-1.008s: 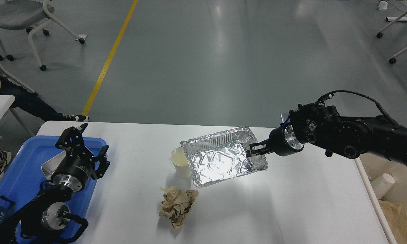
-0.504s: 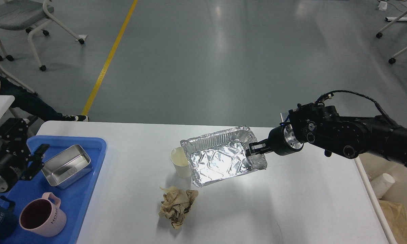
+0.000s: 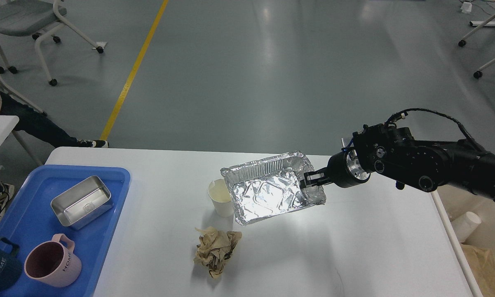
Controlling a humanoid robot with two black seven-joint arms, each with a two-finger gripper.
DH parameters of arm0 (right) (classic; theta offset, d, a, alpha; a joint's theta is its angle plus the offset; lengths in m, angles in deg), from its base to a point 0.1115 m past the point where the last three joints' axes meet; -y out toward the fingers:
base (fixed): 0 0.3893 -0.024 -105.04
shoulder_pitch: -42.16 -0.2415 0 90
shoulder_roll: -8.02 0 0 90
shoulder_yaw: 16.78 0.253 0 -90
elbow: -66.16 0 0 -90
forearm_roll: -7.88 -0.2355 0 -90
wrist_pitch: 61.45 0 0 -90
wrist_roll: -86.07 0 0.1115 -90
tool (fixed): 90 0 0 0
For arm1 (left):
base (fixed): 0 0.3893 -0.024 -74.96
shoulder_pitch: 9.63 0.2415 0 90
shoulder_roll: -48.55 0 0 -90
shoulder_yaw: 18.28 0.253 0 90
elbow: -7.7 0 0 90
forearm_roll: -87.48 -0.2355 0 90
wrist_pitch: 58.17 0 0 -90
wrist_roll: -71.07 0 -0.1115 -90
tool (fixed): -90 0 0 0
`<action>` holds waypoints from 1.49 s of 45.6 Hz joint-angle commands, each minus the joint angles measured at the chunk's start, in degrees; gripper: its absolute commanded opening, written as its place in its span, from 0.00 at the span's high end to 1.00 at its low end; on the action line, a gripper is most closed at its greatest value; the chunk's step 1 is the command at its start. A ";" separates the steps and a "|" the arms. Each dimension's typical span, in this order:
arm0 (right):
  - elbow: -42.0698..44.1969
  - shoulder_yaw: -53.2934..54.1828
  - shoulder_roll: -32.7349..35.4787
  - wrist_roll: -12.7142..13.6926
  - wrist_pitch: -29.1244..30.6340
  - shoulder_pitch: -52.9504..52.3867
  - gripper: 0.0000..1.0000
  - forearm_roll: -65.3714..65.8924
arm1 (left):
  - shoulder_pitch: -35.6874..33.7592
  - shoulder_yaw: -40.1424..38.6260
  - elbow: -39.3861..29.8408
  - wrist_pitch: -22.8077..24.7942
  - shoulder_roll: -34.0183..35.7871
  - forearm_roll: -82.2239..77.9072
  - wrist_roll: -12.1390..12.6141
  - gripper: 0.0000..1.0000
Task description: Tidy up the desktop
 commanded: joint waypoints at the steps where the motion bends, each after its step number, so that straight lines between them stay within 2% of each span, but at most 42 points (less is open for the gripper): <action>1: 0.05 -0.01 -0.07 0.01 -0.05 0.06 1.00 0.06 | -0.23 0.04 -0.58 -0.08 4.75 -2.83 -0.12 0.04; 13: 0.22 0.07 -0.25 0.01 -0.14 0.06 1.00 0.06 | -1.99 -0.67 -0.94 0.09 3.88 -4.32 -0.13 0.04; 17: 0.22 0.07 -0.25 0.01 -0.14 0.06 1.00 0.06 | -4.09 -0.76 -0.85 0.88 -0.68 -9.06 -0.04 0.04; 23: 0.22 0.07 -0.34 0.01 -0.14 -0.20 1.00 0.06 | -8.05 -0.23 -0.15 3.34 -7.63 -19.61 1.45 0.04; 26: 0.22 0.07 -0.42 0.01 -0.14 -0.29 1.00 -0.03 | -9.54 -0.23 0.47 4.83 -11.14 -22.60 4.70 0.04; 30: 0.22 0.07 -0.51 0.01 -0.14 -0.29 1.00 -0.03 | -13.06 0.30 2.75 8.08 -16.50 -24.89 12.34 0.04; 33: 0.22 0.07 -0.51 0.09 -0.14 -0.29 1.00 -0.03 | -16.04 1.79 5.30 9.93 -20.63 -26.82 16.82 0.04; 36: 0.14 0.16 -0.51 0.01 -0.14 -0.37 1.00 -0.12 | -19.64 4.51 8.02 10.29 -24.32 -28.84 18.94 0.04; 44: 0.05 0.16 -0.34 0.01 -0.14 -0.37 1.00 -0.12 | -30.02 14.70 16.37 10.47 -34.61 -29.29 19.30 0.04; 49: 0.14 0.16 -0.42 0.01 -0.14 -0.37 1.00 -0.12 | -34.42 19.63 19.28 10.47 -40.67 -29.20 19.30 0.04; 56: 0.05 0.16 -0.07 0.01 -0.23 -0.29 1.00 -0.12 | -36.27 23.05 19.80 9.94 -46.04 -29.29 19.48 0.04; 63: 0.05 0.16 -0.07 0.01 -0.23 -0.29 1.00 -0.12 | -37.50 27.89 20.24 9.41 -49.03 -29.55 18.51 0.04; 68: 0.05 0.25 -0.25 -0.08 -0.23 -0.29 1.00 -0.12 | -37.94 28.42 21.73 9.41 -50.70 -29.55 18.42 0.04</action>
